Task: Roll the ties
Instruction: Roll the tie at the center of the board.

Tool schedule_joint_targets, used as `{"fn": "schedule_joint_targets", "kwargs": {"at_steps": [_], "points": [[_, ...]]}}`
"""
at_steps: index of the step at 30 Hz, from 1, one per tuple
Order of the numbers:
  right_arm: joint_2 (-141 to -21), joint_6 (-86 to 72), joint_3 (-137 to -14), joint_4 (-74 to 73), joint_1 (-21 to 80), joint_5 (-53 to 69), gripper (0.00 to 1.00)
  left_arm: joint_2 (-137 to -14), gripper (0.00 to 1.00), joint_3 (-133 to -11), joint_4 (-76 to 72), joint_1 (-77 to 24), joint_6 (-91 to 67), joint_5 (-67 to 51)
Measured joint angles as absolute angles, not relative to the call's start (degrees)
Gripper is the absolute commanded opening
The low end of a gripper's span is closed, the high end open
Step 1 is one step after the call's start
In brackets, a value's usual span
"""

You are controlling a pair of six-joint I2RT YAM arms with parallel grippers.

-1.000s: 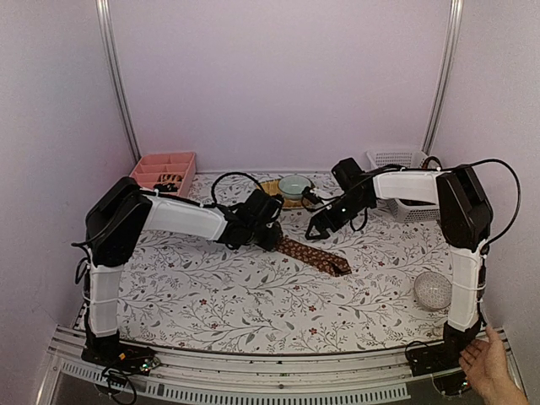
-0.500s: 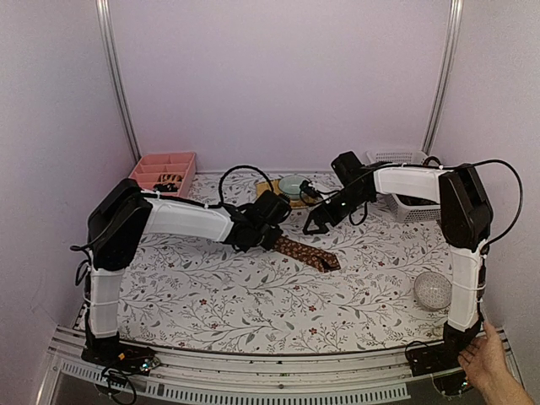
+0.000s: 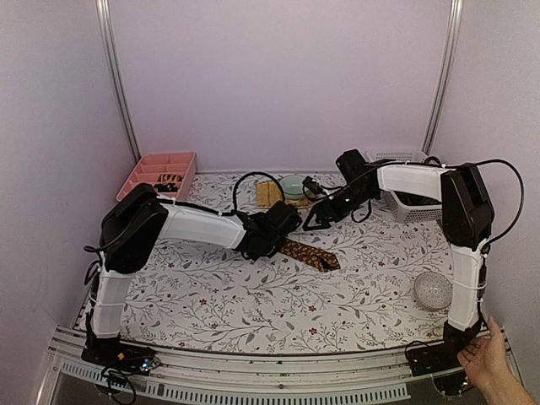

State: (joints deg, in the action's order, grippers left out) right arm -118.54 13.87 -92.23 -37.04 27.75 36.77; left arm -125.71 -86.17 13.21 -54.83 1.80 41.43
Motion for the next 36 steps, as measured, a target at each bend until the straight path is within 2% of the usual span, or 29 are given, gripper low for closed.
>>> {"fn": "schedule_joint_targets", "kwargs": {"at_steps": [8,14,19,24,32,34,36], "points": [[-118.6,6.9,-94.9,-36.4,22.8,46.8,0.88,-127.4,0.21,-87.3,13.5,-55.5,3.2,44.4],[-118.6,1.7,-94.7,-34.1,22.3,50.2,0.88,-128.9,0.17,-88.9,14.7,-56.2,2.3,47.5],[-118.6,-1.3,-93.8,-32.8,22.5,51.2,0.88,-128.9,0.18,-88.9,15.1,-56.3,0.4,49.1],[-118.6,-3.8,-93.3,-31.2,22.5,51.6,0.88,-129.3,0.37,-89.3,15.4,-56.7,-0.9,48.9],[-118.6,-7.6,-92.0,-28.9,22.5,52.0,0.88,-131.8,0.56,-91.8,17.1,-58.6,-2.9,47.6],[-118.6,-8.3,-91.9,-28.6,22.5,52.2,0.88,-131.8,0.67,-91.9,17.6,-58.8,-3.4,47.3],[-118.6,-8.9,-91.6,-28.2,22.5,52.3,0.87,-131.8,0.83,-91.9,17.9,-58.8,-3.6,47.0]]}}
